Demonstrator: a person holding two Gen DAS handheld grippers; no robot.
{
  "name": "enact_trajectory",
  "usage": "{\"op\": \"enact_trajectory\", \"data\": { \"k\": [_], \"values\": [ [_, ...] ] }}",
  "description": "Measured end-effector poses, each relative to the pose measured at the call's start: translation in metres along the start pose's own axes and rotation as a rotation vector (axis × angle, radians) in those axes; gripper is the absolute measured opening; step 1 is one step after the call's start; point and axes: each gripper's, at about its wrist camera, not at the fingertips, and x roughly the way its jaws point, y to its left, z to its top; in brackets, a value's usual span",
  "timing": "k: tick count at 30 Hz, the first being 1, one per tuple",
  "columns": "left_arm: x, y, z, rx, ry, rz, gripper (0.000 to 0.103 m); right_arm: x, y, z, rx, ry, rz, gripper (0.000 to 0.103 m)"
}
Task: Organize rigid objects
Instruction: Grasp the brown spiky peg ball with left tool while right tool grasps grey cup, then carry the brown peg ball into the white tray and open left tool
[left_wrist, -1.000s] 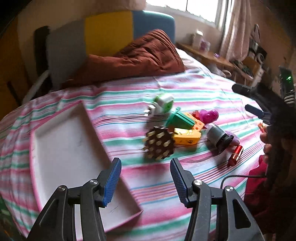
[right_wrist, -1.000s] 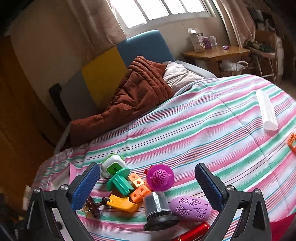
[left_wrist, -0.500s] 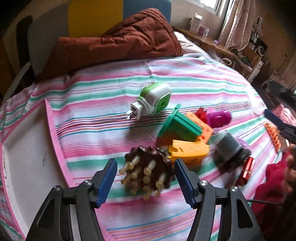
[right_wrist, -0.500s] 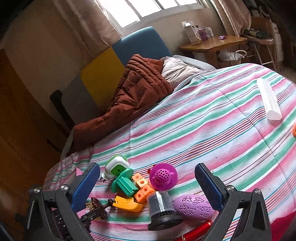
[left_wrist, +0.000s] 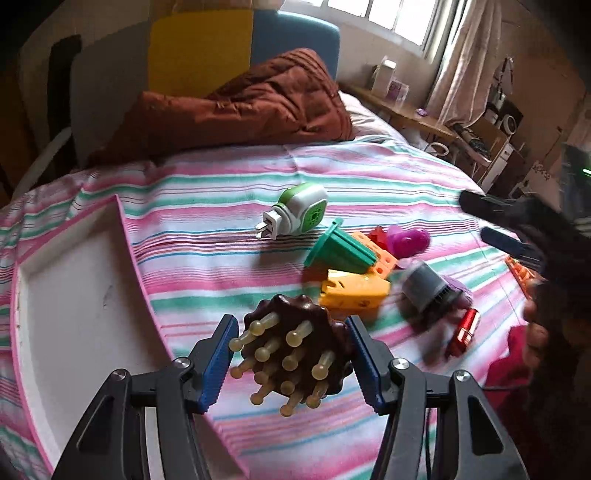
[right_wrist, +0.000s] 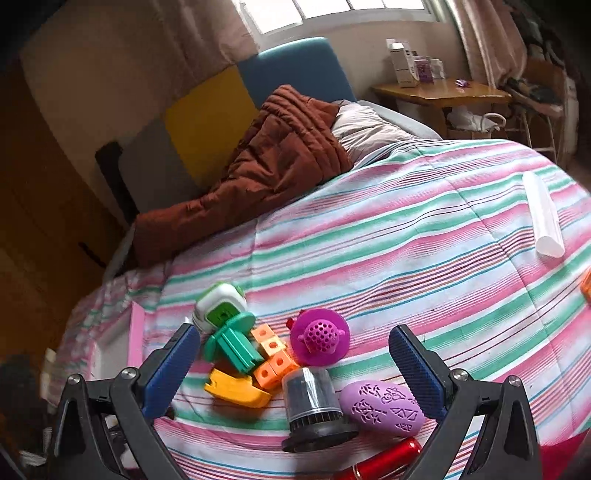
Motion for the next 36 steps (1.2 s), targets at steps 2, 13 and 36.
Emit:
{"op": "enact_trajectory", "data": {
  "k": [2, 13, 36],
  "values": [
    [-0.012, 0.001, -0.006, -0.013, -0.014, -0.007, 0.060, 0.005, 0.000, -0.002, -0.006, 0.021, -0.007, 0.102],
    [-0.052, 0.019, -0.034, -0.069, -0.066, 0.015, 0.060, 0.029, 0.011, -0.015, -0.089, 0.178, 0.022, 0.052],
    [-0.076, 0.154, -0.046, -0.292, -0.096, 0.207, 0.060, 0.068, 0.052, -0.070, -0.443, 0.375, -0.206, 0.044]
  ]
}}
